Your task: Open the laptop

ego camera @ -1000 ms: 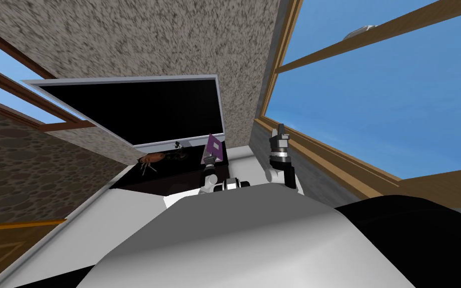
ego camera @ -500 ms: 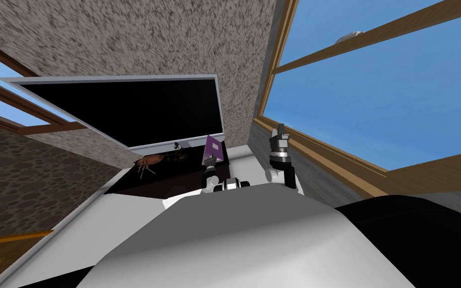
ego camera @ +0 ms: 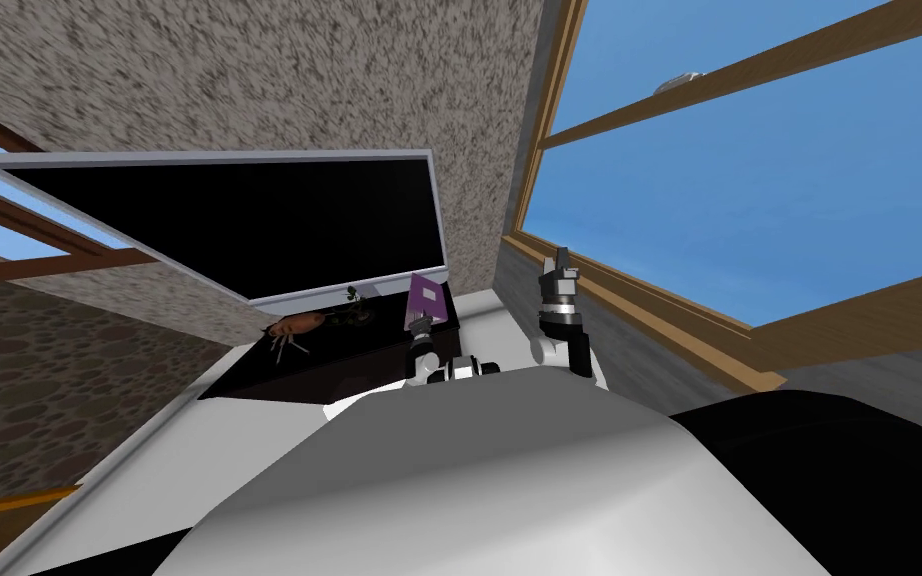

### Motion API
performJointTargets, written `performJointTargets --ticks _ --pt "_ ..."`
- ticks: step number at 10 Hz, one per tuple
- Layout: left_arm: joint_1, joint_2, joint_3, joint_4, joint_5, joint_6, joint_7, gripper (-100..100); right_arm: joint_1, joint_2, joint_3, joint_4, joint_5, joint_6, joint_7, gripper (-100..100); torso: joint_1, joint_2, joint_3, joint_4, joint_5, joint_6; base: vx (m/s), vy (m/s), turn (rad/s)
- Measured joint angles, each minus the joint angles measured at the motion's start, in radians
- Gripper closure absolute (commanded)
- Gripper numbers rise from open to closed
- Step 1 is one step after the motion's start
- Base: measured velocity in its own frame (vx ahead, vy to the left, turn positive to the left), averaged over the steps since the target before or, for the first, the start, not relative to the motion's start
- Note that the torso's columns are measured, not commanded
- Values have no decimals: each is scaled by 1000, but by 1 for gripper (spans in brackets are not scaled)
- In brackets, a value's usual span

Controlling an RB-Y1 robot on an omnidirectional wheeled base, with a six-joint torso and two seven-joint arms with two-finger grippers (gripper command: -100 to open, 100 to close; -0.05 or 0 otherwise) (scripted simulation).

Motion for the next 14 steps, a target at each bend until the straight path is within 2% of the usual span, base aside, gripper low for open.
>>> performJointTargets --ticks 1,3,5,7,8,9,10,14 --pt "2 3 -2 6 4 -2 7 100 0 0 0 0 0 0 0 0 -1 1 0 1 -1 -1 -13 48 -76" --pt "-6 7 -18 41 22 -47 38 100 0 0 0 0 0 0 0 0 -1 3 2 3 -1 1 -8 41 -49" --pt "-21 10 -23 69 23 -66 58 100 0 0 0 0 0 0 0 0 -2 2 1 6 -4 -1 13 -8 -51" --pt "-7 42 -40 86 29 -120 113 100 0 0 0 0 0 0 0 0 -2 -2 -1 3 -2 0 45 -34 -17" --pt "-1 47 -42 88 30 -129 137 100 0 0 0 0 0 0 0 0 0 -2 -1 4 -1 1 55 -51 -96" --pt "3 71 -53 110 34 -161 172 100 0 0 0 0 0 0 0 0 0 -4 -1 0 0 1 65 -53 -56" --pt "21 82 -60 108 36 -185 200 -100 0 0 0 0 0 0 0 0 -2 -4 -2 0 1 3 -25 -5 122" --pt "-19 38 -21 80 45 -110 134 -100 0 0 0 0 0 0 0 0 3 16 9 15 -4 -5 -49 19 78"
